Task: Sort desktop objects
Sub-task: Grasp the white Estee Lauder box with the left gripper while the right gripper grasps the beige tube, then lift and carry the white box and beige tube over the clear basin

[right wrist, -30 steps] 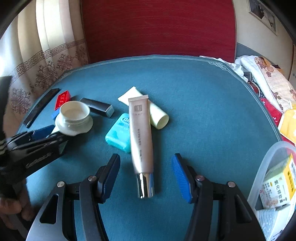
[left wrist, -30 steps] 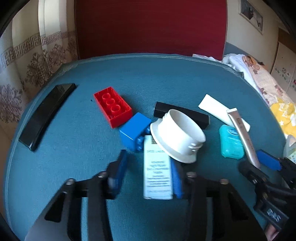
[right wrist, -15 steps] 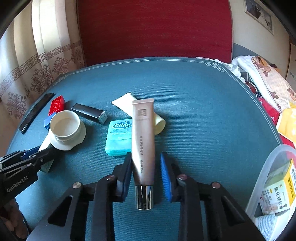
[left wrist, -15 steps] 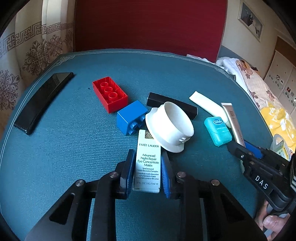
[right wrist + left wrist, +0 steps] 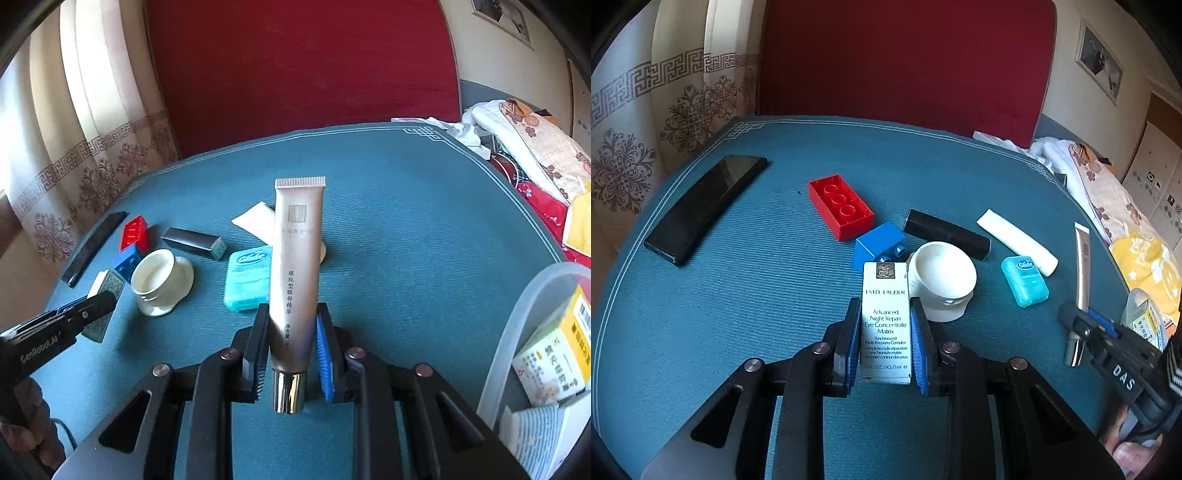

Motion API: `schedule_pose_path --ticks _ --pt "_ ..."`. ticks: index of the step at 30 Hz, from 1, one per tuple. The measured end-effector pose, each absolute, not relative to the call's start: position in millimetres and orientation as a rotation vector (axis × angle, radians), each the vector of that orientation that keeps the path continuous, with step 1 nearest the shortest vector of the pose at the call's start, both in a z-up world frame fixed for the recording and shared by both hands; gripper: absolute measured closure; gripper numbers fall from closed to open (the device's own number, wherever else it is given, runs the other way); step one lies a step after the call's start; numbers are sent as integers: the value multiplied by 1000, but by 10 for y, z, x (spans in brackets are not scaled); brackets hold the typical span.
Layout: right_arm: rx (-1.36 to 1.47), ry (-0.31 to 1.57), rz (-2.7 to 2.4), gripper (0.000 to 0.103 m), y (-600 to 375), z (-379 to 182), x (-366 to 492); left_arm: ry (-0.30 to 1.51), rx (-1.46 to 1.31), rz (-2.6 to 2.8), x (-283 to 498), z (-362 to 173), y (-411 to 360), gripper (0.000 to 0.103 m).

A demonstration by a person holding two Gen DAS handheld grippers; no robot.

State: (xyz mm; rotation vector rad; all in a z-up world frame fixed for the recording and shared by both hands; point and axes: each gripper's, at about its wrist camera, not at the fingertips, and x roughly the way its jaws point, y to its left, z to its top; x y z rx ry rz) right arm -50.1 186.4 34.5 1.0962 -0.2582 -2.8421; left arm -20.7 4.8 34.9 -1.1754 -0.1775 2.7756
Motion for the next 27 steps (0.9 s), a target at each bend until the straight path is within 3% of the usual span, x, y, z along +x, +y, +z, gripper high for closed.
schedule_pose_path --ticks 27 --pt "985 -317 -2906 79 2185 720 215 -97 -1047 2653 214 565 566 76"
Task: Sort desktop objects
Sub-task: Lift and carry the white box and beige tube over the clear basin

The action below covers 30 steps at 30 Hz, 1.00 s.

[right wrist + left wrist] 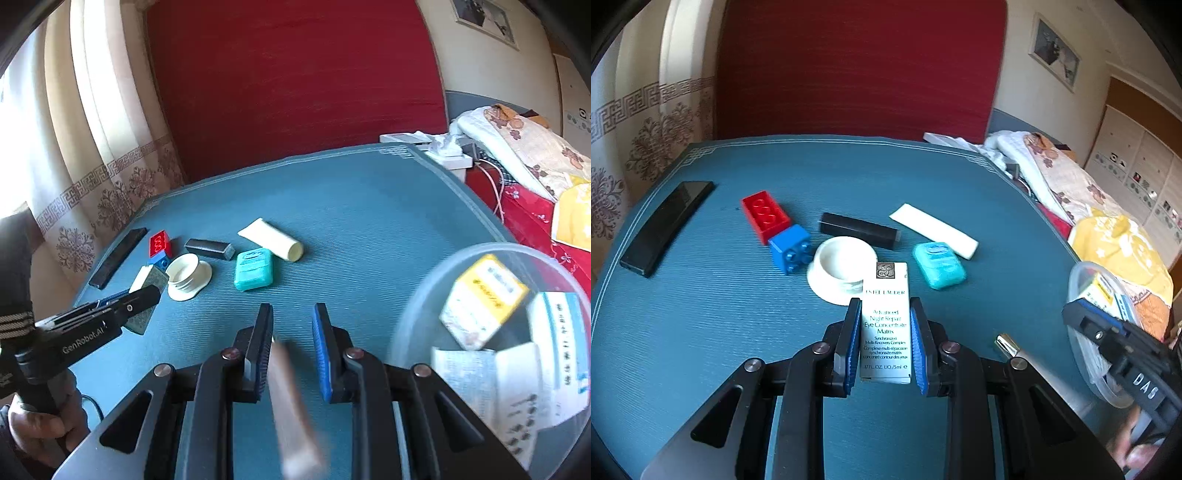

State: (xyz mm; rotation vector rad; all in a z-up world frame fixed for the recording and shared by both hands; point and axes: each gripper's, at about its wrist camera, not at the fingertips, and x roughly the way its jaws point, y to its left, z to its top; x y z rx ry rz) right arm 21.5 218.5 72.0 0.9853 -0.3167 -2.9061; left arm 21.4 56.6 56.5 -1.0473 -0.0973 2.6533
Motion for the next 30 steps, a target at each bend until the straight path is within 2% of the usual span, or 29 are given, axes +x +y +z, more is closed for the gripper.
schedule_pose_path --ticks 6,12,17,30 --pt "985 -364 -2903 85 2336 741 360 -57 -1048 2625 312 543 740 76" --pt "1049 -399 -2806 84 2331 613 372 -33 -1060 2607 356 510 824 76" --pt "1084 -276 -2774 79 2145 515 332 -33 -1061 2605 371 510 824 76" --pt "1229 -72 -2728 76 1884 225 64 -35 -1081 2594 341 473 834 76"
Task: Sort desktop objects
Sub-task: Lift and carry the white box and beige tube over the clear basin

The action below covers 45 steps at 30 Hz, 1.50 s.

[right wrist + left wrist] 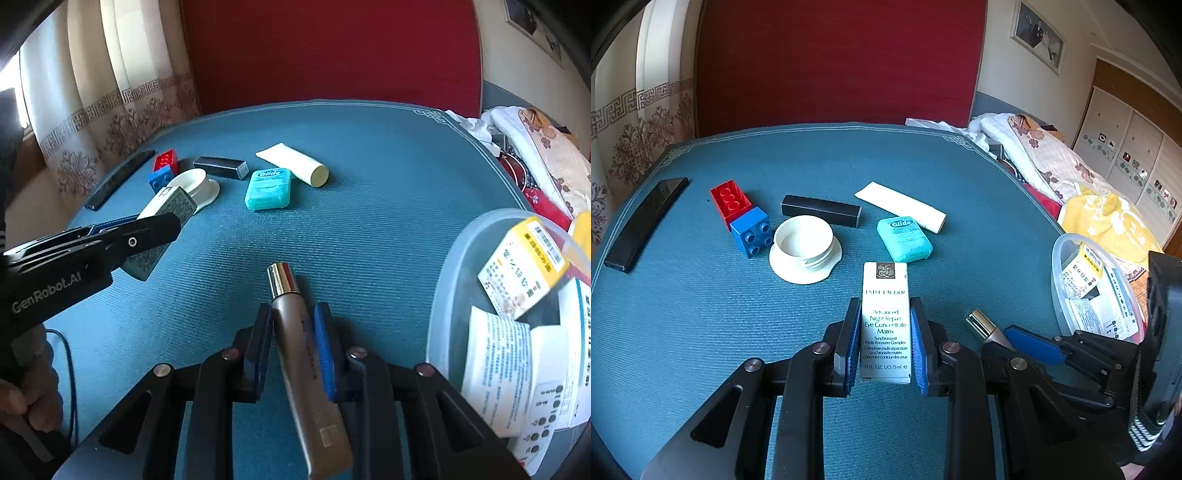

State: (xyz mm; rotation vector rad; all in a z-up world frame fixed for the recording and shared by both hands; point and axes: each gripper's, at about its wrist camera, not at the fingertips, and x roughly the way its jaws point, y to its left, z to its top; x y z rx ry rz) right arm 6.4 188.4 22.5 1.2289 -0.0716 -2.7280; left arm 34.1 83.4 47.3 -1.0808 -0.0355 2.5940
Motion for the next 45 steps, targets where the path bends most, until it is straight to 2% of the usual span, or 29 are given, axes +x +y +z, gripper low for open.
schedule_pose_path --ticks 5,13,23,35,45 --pt "1214 -128 -2730 80 1943 251 112 -38 -1068 2598 356 502 827 76" --pt "1087 -270 -2764 80 2130 521 329 -30 -1051 2591 412 542 871 76" --pt "983 -344 -2943 80 2647 830 641 -9 -1031 2541 523 609 1089 76" --pt "1005 -481 -3115 80 3305 789 776 88 -1014 2463 653 633 1611 76" --pt "1063 -718 -3078 80 3636 636 673 107 -1000 2323 714 656 2195 76"
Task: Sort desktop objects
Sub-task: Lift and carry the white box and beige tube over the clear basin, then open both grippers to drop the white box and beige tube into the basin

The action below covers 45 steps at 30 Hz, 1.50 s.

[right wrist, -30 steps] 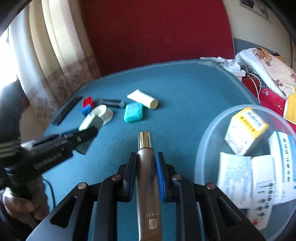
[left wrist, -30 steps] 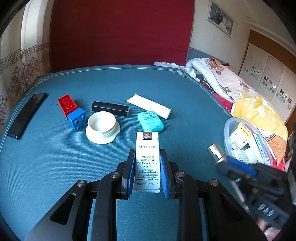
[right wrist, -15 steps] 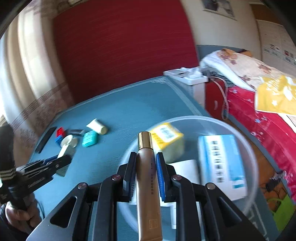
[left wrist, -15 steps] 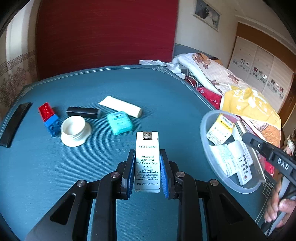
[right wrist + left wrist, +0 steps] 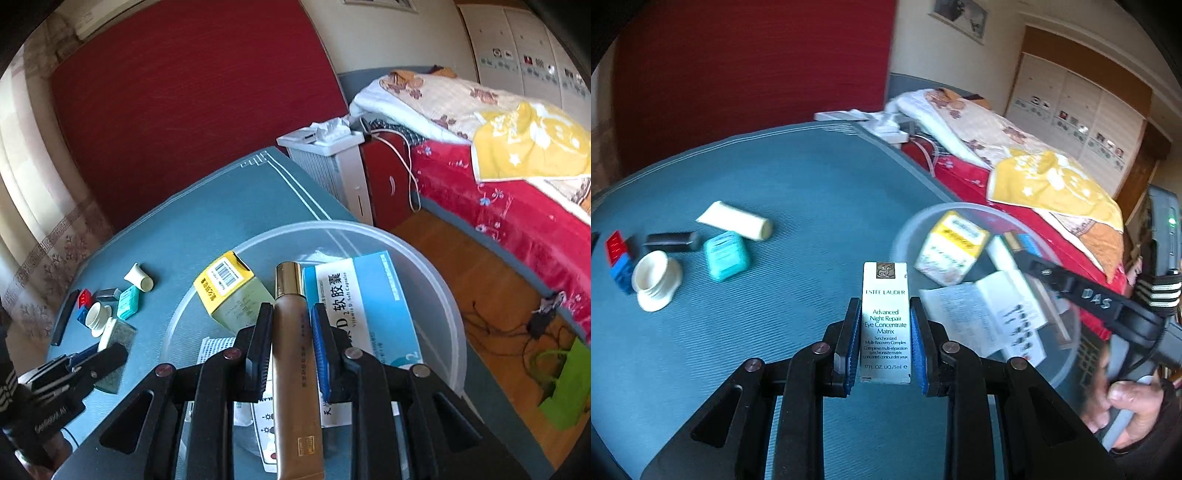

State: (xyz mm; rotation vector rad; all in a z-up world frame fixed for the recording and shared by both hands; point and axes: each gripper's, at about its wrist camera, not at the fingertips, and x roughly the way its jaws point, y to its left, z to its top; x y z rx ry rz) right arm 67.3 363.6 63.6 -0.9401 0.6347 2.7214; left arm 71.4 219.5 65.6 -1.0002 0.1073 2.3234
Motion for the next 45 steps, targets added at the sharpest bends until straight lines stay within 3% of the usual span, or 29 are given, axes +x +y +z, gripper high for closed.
schedule_pose_path --ticks 11,12,15,16,23,36,40,45 --pt "-948 690 2735 78 3696 630 692 109 -980 2205 708 682 2595 76" --pt "-948 689 2737 78 3696 628 686 105 -991 2186 689 670 2619 72" --pt "-941 667 2739 77 3680 634 685 83 -989 2178 677 660 2612 39" --pt "-937 658 2741 77 3669 641 687 70 -971 2190 679 671 2583 37" --pt "-936 638 2745 72 3634 642 698 14 -969 2223 608 692 2431 37" --pt "-884 522 2770 51 3493 733 736 62 -984 2326 569 636 2315 37" --pt "-871 485 2779 40 3419 755 745 51 -998 2346 524 620 2223 31" --pt "-853 429 2796 40 3314 788 757 40 -996 2404 470 640 2038 30"
